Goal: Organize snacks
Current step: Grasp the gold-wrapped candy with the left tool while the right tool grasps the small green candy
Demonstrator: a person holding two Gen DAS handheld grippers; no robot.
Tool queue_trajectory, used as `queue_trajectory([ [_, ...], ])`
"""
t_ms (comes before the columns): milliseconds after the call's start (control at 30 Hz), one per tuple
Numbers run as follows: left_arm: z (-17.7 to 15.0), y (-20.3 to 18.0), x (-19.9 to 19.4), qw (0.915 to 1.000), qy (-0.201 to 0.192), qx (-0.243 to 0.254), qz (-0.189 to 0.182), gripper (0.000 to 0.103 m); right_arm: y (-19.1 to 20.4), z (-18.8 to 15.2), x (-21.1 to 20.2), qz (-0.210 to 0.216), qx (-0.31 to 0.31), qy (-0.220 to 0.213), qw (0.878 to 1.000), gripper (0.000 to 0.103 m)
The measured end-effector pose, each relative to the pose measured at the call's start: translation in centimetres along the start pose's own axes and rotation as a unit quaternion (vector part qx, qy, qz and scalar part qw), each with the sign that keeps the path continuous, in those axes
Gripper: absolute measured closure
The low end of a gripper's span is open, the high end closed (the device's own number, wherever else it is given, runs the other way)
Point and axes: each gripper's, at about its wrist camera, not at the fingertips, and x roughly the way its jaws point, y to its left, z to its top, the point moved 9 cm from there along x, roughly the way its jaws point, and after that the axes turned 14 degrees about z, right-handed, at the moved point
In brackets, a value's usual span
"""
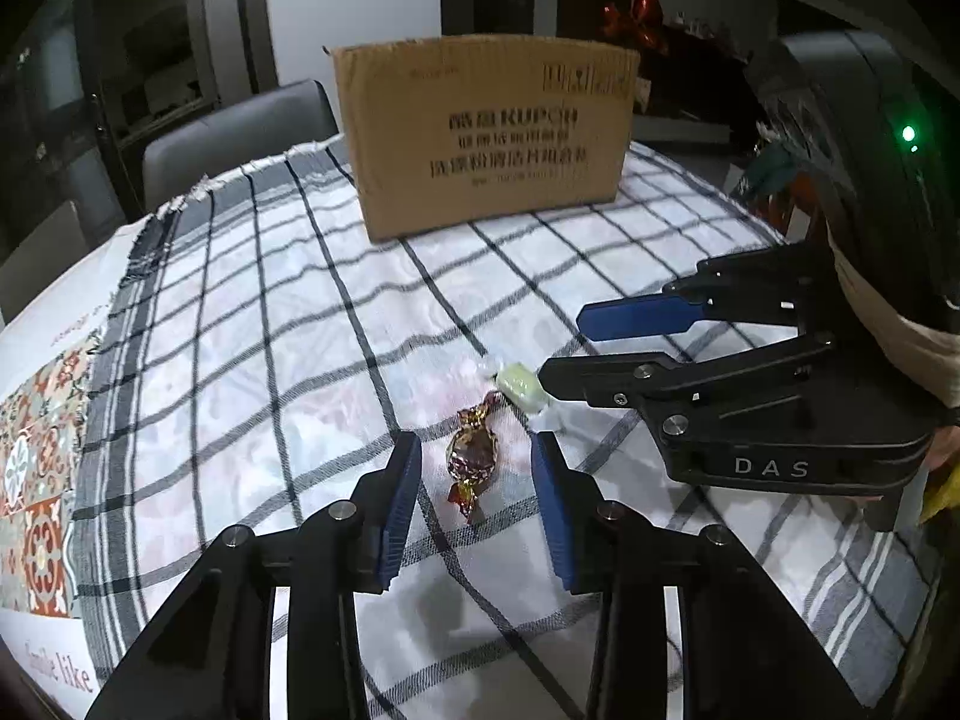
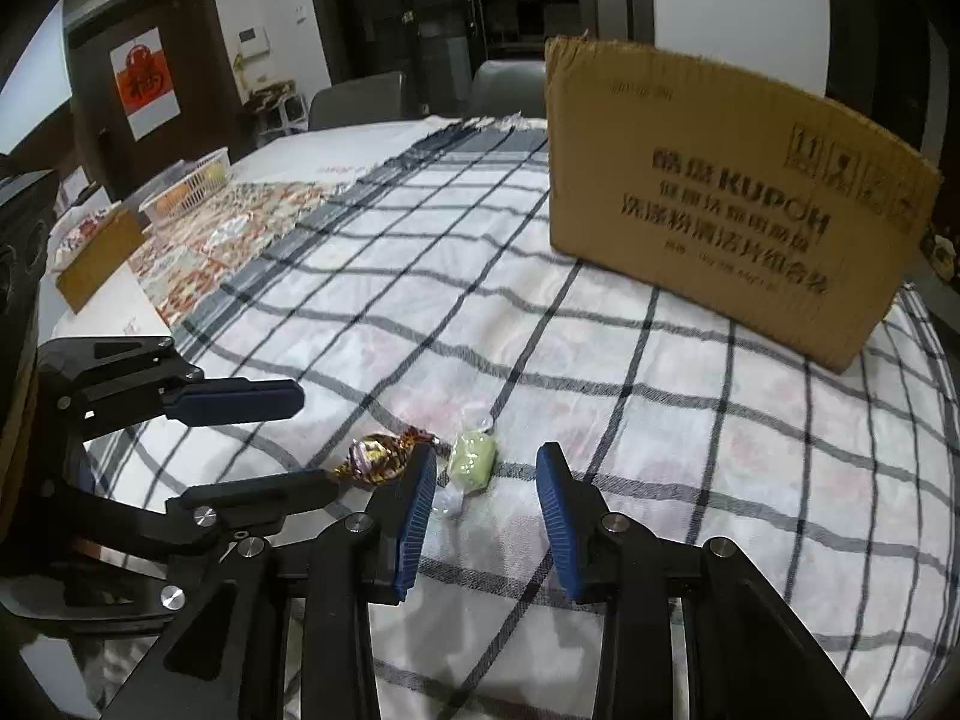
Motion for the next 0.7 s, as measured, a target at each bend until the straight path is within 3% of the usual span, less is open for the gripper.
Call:
queue_trajectory([
  [700,-0.3,-0.4,3.5,0.9998,0.018,-0.001,-0.009,0.080,-0.1,0.0,3.2,0.022,-0.001,0.027,0.999,0.073],
])
